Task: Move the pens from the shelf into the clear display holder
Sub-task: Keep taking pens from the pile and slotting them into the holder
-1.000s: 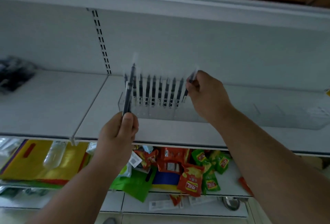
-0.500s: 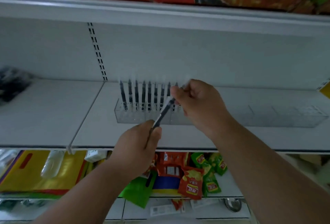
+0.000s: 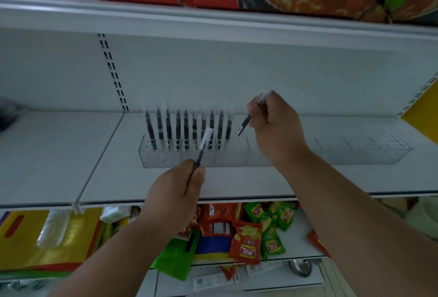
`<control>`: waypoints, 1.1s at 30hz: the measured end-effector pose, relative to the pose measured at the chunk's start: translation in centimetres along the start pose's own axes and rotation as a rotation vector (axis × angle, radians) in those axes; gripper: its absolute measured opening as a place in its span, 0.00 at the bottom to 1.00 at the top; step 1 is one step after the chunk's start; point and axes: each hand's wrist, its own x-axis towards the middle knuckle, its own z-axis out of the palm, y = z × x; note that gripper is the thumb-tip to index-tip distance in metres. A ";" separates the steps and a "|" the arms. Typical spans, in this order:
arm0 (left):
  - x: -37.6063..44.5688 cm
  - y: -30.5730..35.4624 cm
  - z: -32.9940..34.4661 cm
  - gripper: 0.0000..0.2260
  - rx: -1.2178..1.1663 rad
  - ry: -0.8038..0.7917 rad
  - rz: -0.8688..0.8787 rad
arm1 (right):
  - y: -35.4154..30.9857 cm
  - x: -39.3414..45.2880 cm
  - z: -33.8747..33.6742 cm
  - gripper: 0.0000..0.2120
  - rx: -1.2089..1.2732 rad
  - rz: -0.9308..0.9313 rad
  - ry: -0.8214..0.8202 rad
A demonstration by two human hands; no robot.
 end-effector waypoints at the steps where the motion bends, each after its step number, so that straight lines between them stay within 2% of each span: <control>1: -0.1 -0.1 0.0 0.13 0.005 0.000 -0.002 | 0.1 0.2 0.3 0.10 -0.029 -0.031 -0.020; 3: -0.3 -0.2 -0.1 0.13 0.008 0.002 -0.011 | 0.2 0.7 0.9 0.09 -0.123 -0.050 -0.089; 7: -0.5 -0.5 -0.2 0.13 0.000 0.010 -0.044 | 1.0 1.0 2.2 0.10 -0.278 0.040 -0.249; 13: -0.5 -0.8 -0.8 0.14 0.011 0.029 -0.041 | 1.5 0.9 2.3 0.09 -0.248 0.078 -0.250; 16: 0.0 -0.7 -0.8 0.15 0.026 0.034 -0.014 | 0.7 -0.4 1.4 0.10 -0.146 0.059 -0.048; 17: 0.2 -0.5 -0.8 0.14 0.031 0.032 0.000 | 0.2 -1.0 1.1 0.10 -0.093 0.060 -0.027; 18: 0.4 -0.3 -0.7 0.14 0.033 0.027 0.018 | -0.4 -1.5 0.9 0.11 -0.034 0.085 -0.066; 21: 1.4 0.6 0.2 0.13 0.072 0.009 0.114 | -2.2 -2.7 0.9 0.14 0.198 0.243 -0.340; 23: 2.0 1.3 0.8 0.12 0.103 -0.003 0.161 | -2.6 -2.8 0.7 0.11 0.374 0.324 -0.375; 28: 3.0 1.7 1.8 0.15 0.181 0.019 0.285 | -2.2 -2.8 -0.4 0.10 0.442 0.350 -0.284; 30: 3.5 1.4 1.4 0.15 0.196 0.045 0.352 | -1.8 -2.5 -0.8 0.10 0.450 0.345 -0.160; 33: 4.4 0.1 0.5 0.20 0.264 0.161 0.368 | -0.5 -1.4 -1.9 0.07 0.332 0.280 0.087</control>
